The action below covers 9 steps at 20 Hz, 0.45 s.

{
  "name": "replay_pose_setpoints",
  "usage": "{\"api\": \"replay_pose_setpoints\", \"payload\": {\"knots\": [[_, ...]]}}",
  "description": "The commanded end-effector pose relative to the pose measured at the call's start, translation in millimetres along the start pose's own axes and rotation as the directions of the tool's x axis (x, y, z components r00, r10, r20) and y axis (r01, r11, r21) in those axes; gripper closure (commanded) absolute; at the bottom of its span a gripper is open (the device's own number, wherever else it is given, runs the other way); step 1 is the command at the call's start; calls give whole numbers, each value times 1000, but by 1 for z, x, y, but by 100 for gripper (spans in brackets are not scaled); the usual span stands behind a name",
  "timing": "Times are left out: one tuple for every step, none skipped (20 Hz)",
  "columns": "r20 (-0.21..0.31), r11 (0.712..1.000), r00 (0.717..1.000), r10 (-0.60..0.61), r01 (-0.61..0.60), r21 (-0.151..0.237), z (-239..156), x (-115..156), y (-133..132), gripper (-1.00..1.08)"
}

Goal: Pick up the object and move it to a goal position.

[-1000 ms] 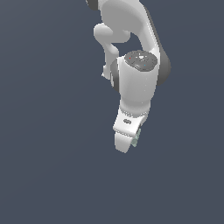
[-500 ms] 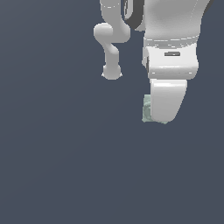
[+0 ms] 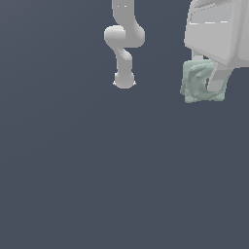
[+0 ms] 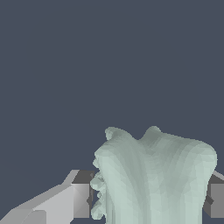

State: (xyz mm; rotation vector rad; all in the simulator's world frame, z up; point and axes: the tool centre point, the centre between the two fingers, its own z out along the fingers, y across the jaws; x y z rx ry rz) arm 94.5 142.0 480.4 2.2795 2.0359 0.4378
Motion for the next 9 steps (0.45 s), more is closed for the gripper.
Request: {"api": "replay_pose_setpoints", "payload": {"knots": [[-7, 1000, 1000, -16, 16, -4, -12, 5, 1, 108], [-9, 1000, 1000, -20, 20, -5, -16, 6, 2, 108], [-11, 1000, 1000, -24, 23, -6, -19, 7, 2, 108], [-12, 1000, 1000, -26, 26, -7, -21, 8, 2, 108], [-13, 1000, 999, -29, 29, -8, -23, 9, 3, 108], [-14, 999, 999, -31, 30, -9, -25, 10, 3, 108], [-15, 999, 999, -32, 32, -9, -26, 10, 3, 108], [-15, 999, 999, -32, 32, -10, -26, 10, 3, 108], [-15, 999, 999, -32, 32, -10, -27, 10, 3, 108]]}}
